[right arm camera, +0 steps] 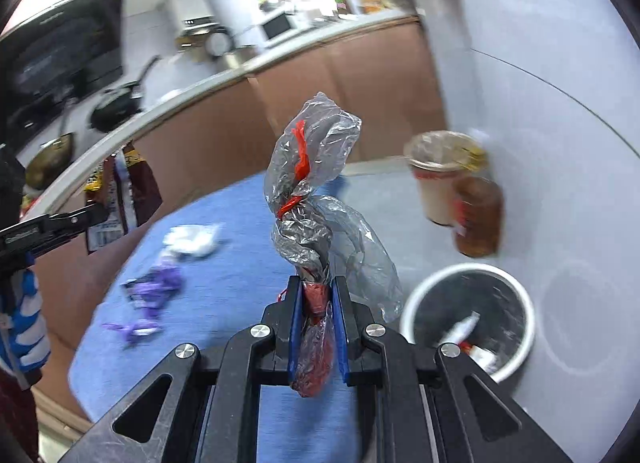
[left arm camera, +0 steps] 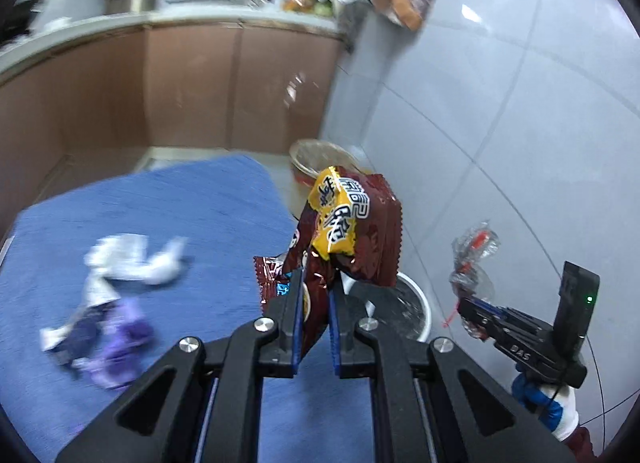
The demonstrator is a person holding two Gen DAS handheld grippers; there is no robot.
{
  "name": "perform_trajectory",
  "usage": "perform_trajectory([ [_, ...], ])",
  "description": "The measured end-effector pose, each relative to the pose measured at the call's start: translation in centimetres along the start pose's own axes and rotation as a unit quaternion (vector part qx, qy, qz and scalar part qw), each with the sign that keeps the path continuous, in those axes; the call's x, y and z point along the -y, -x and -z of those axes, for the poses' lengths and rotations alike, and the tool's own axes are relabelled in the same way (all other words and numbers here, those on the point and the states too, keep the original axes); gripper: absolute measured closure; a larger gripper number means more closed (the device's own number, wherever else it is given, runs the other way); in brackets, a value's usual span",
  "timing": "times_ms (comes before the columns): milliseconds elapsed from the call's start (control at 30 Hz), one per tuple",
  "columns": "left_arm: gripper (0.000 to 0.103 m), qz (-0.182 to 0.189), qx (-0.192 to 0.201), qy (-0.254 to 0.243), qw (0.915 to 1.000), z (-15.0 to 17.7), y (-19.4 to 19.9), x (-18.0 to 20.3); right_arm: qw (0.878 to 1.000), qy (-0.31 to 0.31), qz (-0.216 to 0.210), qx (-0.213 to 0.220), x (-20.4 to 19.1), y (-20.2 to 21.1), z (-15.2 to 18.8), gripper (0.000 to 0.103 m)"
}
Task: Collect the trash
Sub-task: 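Carry both items to the white bin and open both tools over it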
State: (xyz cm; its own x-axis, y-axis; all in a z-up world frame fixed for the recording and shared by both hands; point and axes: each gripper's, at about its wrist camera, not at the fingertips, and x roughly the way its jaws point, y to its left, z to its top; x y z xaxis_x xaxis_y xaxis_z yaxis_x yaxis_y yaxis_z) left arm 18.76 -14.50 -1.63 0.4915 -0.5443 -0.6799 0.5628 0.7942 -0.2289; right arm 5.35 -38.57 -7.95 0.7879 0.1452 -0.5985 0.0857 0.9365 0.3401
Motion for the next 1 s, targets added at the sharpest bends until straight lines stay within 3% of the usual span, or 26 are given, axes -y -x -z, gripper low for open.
perform_trajectory([
  [133,0.093,0.027,-0.047,-0.019,0.9984,-0.2,-6.6,3.4,0.998,-0.038,0.036,-0.018,4.6,-2.3,1.0,0.089],
  [367,0.093,0.064,-0.132,-0.041,0.9883,0.2,-17.9,8.4,0.991,-0.084,0.079,-0.064,11.2,-7.7,2.8,0.088],
  [600,0.090,0.093,-0.196,-0.010,0.9762,0.4,-26.5,9.9,0.981,-0.117,0.118,-0.105,16.0,-12.6,4.2,0.086],
  [633,0.089,0.097,-0.204,-0.007,0.9742,0.5,-27.4,10.1,0.979,-0.118,0.124,-0.110,16.5,-13.0,4.4,0.086],
  [800,0.067,0.105,-0.226,0.011,0.9685,1.7,-30.4,10.7,0.974,-0.119,0.146,-0.129,18.0,-14.3,5.2,0.067],
  [1000,0.067,0.107,-0.226,0.015,0.9682,2.2,-30.2,10.4,0.972,-0.123,0.150,-0.134,17.9,-13.7,6.1,0.066],
])
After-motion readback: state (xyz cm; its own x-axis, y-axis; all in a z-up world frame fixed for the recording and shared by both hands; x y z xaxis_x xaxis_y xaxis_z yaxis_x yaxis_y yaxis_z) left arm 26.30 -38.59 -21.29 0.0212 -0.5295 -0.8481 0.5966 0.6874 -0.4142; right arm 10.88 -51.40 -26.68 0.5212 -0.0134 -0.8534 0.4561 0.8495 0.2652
